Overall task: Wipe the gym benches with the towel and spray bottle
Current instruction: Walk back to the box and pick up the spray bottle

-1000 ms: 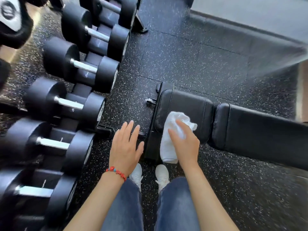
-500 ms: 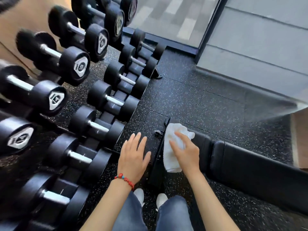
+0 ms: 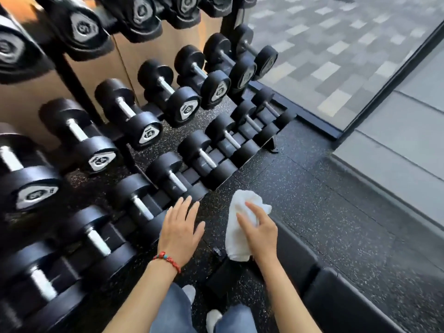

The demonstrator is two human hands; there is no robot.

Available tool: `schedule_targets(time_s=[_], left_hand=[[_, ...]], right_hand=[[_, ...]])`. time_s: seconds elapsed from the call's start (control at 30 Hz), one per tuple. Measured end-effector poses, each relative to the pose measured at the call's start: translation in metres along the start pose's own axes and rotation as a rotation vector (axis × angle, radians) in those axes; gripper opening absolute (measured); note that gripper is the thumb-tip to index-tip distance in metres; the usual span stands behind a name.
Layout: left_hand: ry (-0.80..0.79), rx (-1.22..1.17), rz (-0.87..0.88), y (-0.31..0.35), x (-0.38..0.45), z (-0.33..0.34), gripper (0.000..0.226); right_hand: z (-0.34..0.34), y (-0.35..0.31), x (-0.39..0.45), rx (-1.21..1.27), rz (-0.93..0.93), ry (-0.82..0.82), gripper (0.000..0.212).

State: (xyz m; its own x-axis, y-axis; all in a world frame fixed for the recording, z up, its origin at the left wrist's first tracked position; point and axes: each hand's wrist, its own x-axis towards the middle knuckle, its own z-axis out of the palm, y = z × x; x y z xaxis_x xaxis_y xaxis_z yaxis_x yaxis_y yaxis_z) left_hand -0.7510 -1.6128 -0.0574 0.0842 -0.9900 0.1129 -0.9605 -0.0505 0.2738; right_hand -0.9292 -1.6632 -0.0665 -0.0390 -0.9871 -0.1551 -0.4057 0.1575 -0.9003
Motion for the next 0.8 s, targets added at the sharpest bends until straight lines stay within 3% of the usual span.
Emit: schedule_targets(time_s=[0.17,0.3,0.4,0.8], left_hand=[[0.059,-0.013,-0.22,-0.002,-0.043,-0.005,0.055],[0.128,0.019,-0.397,-0.014,-0.085,-0.009,0.043],[0.157,0.037,-0.536,-0.028,-0.119,-0.018,0.051],[0.325,0.122,-1.036,-0.088,-0.281,-0.053,0.049]], right_hand=[[0.006,-0.004,-0.006,-0.043,-0.073,-0.196,0.033],[0.03,-0.01,-0.018,-0.047,-0.113,-0.356,0.032],[0.056,-0.019,-0.033,-0.068,-0.163,-0.479,0.032],[0.174,-0.057,-0.155,-0.173,-0.417,-0.945,0.03]])
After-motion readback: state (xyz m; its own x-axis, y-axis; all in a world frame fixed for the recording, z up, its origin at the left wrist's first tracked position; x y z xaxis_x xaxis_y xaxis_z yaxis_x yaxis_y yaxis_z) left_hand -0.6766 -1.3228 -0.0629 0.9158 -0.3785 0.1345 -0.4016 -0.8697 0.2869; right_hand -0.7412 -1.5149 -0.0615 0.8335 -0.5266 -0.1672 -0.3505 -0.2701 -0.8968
